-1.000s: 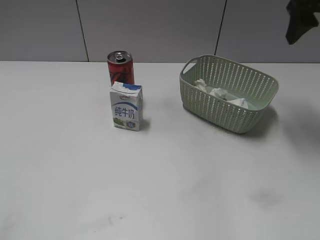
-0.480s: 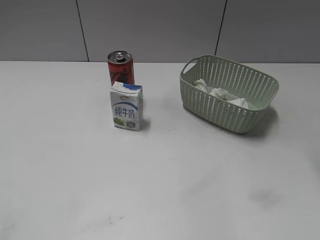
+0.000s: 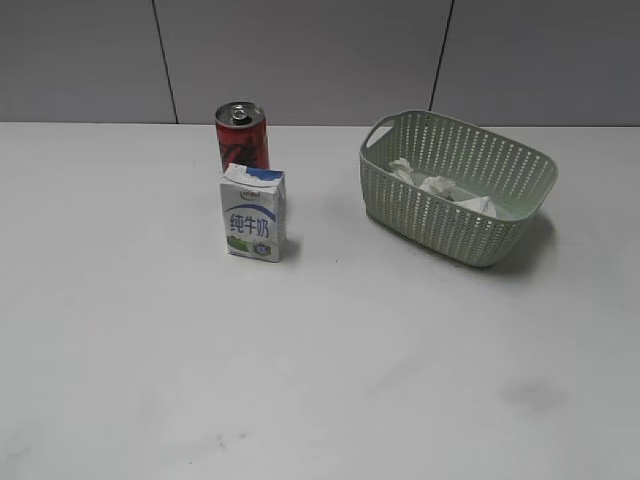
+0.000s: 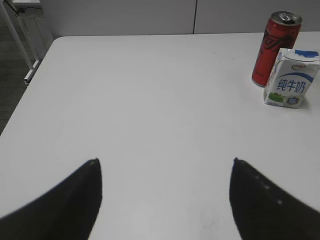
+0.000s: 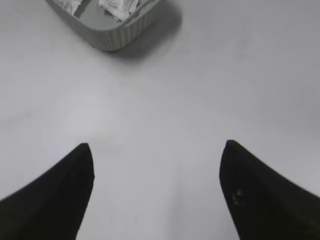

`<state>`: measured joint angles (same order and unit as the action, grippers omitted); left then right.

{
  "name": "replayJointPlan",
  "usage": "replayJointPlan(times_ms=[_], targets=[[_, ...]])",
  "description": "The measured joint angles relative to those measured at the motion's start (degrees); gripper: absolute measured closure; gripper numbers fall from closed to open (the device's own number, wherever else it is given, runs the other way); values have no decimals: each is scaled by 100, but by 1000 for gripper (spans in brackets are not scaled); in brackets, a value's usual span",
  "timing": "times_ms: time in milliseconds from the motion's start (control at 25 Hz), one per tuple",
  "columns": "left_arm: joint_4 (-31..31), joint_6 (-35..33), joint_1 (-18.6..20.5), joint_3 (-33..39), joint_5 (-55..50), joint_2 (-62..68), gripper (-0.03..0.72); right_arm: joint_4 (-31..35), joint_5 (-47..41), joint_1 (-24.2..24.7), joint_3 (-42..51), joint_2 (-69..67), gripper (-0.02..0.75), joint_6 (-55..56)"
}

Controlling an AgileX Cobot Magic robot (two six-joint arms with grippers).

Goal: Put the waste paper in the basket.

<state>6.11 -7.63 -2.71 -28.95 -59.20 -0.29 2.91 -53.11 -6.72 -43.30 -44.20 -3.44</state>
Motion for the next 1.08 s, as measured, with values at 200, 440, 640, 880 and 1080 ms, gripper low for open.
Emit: replayJointPlan(times_ms=[200, 440, 640, 880, 1080], targets=[[0, 0, 0, 0, 0, 0, 100, 0, 148, 0, 1126, 1266, 145, 1], [0, 0, 0, 0, 0, 0, 100, 36, 34, 0, 1710, 2577, 146, 6], [0, 0, 0, 0, 0, 0, 100, 41, -38, 0, 1908, 3424, 146, 6], [0, 0, 0, 0, 0, 0, 100, 41, -51, 0, 1908, 3982, 146, 6], [0, 0, 0, 0, 6, 0, 100, 41, -75, 0, 1915, 4428, 146, 6]])
